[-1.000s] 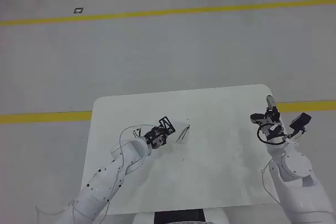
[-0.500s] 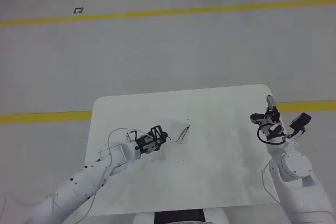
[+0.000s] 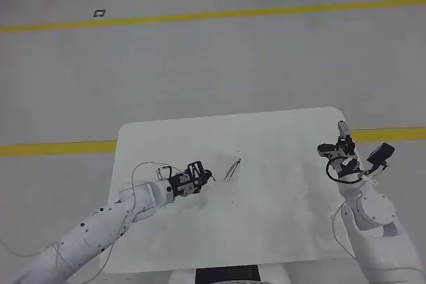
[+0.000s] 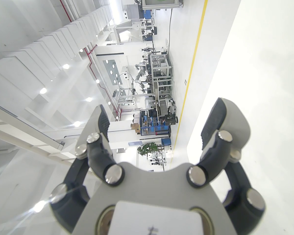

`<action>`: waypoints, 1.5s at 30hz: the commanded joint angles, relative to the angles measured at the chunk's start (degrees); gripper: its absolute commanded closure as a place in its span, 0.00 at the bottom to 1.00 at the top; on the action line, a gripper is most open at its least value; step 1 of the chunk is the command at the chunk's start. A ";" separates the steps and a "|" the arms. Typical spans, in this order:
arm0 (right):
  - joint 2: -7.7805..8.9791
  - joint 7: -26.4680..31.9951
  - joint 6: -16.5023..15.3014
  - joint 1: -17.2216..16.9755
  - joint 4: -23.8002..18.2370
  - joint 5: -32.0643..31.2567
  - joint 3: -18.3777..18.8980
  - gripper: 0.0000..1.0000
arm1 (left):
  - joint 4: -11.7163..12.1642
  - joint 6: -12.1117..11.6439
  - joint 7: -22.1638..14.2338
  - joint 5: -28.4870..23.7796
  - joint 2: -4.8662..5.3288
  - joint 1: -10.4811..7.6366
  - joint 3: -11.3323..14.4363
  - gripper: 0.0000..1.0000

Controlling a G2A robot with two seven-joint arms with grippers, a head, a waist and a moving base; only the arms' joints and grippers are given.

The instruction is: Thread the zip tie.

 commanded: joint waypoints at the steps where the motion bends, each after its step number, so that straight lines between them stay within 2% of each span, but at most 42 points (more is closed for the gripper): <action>1: 0.00 0.00 0.00 0.00 0.00 0.00 0.00 0.00 | 0.00 0.00 0.00 0.00 0.00 0.00 0.00 1.00; 4: 0.00 0.00 0.00 0.00 0.00 0.00 0.00 0.00 | 0.10 0.70 -0.39 0.03 -0.05 0.10 -0.06 1.00; 7: 0.00 0.00 0.00 0.00 0.00 0.00 0.00 0.00 | -1.65 6.34 -4.80 0.33 -0.57 0.94 -0.05 1.00; 10: 0.08 0.82 0.49 0.37 -0.25 -4.44 -0.62 0.00 | -3.24 11.08 -7.51 0.88 -0.92 1.76 -0.35 1.00; 11: 0.12 1.70 1.22 0.73 -0.20 -6.99 -1.52 0.00 | -4.26 13.32 -8.36 1.06 -1.06 2.35 -0.45 1.00; 15: 0.11 3.36 4.05 2.41 0.26 -17.20 -6.20 0.00 | -6.70 18.10 -10.35 2.35 -1.25 4.10 -0.96 1.00; 21: -0.33 5.26 6.03 5.13 1.34 -28.73 -14.17 0.00 | -9.23 21.38 -11.48 3.61 -1.45 6.22 -1.80 1.00; 23: -0.45 5.52 6.10 5.75 1.81 -31.34 -15.80 0.00 | -9.27 23.47 -11.36 4.32 -1.50 6.96 -2.29 1.00; 24: -0.47 5.62 5.73 5.87 1.69 -33.10 -16.41 0.00 | -9.27 23.47 -11.36 4.32 -1.50 6.96 -2.29 1.00; 37: -0.52 5.37 5.24 5.76 1.42 -33.04 -16.41 0.00 | -8.85 23.22 -11.29 4.55 -1.69 6.98 -2.27 1.00; 41: -0.84 6.09 4.89 7.13 0.90 -36.53 -19.15 0.00 | -8.65 24.17 -12.39 5.04 -2.52 6.66 -1.91 1.00; 45: -1.52 6.61 6.45 9.11 1.15 -39.17 -23.60 0.00 | -8.57 25.79 -13.81 6.15 -3.31 6.43 -1.56 1.00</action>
